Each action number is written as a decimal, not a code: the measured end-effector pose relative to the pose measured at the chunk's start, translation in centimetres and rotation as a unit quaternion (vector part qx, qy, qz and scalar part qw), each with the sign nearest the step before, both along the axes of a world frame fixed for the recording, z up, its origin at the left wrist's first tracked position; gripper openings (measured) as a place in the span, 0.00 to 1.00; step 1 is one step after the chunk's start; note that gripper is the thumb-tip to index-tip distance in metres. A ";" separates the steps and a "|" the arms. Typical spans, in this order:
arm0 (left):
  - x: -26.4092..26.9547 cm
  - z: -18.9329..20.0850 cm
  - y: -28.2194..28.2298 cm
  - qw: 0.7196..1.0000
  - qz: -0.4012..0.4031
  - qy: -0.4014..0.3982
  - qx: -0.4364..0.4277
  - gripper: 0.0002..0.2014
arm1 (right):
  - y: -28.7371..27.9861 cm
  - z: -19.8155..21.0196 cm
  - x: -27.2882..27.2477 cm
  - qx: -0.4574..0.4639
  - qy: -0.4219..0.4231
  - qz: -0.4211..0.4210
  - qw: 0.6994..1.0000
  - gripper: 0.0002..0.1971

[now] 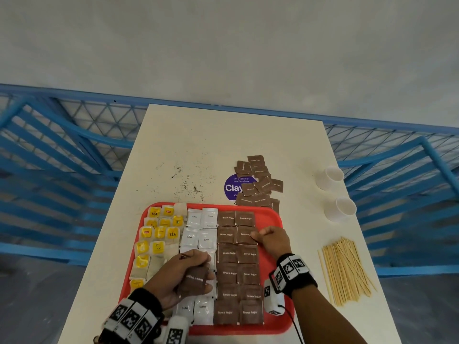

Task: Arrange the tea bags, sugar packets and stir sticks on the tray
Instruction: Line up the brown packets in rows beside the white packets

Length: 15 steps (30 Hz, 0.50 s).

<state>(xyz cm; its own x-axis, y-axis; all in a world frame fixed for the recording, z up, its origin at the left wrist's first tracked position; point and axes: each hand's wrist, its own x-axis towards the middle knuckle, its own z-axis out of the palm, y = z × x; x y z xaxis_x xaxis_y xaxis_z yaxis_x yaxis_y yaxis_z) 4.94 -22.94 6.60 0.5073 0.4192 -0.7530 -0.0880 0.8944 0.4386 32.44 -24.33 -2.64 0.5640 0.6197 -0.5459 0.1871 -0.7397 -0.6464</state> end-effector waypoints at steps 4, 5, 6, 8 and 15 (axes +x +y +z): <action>-0.1 0.5 0.3 0.998 0.015 -0.055 -0.006 0.10 | -0.3 1.0 -0.5 0.001 -0.025 0.015 1.000 0.12; -0.2 0.6 0.4 0.997 0.022 -0.071 -0.008 0.14 | -0.5 1.8 -0.6 0.015 -0.044 0.014 0.999 0.12; -0.2 0.6 0.5 0.996 0.025 -0.085 -0.005 0.17 | -0.8 2.9 -0.9 0.041 -0.062 0.016 0.997 0.13; 0.0 0.9 0.7 0.994 0.023 -0.102 0.019 0.19 | -1.8 6.1 -2.3 0.101 -0.060 0.051 0.992 0.15; 3.0 2.8 0.1 0.992 0.035 -0.081 0.091 0.11 | -5.4 12.6 -9.2 0.140 0.099 0.178 0.969 0.17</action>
<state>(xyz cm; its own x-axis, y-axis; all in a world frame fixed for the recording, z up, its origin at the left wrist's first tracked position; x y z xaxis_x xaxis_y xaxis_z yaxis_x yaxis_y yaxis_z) 7.93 -22.83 9.42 0.5803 0.5788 -0.5729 -0.2288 0.7910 0.5674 23.24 -29.73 9.98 0.1879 0.8950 -0.4045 0.2502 -0.4419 -0.8615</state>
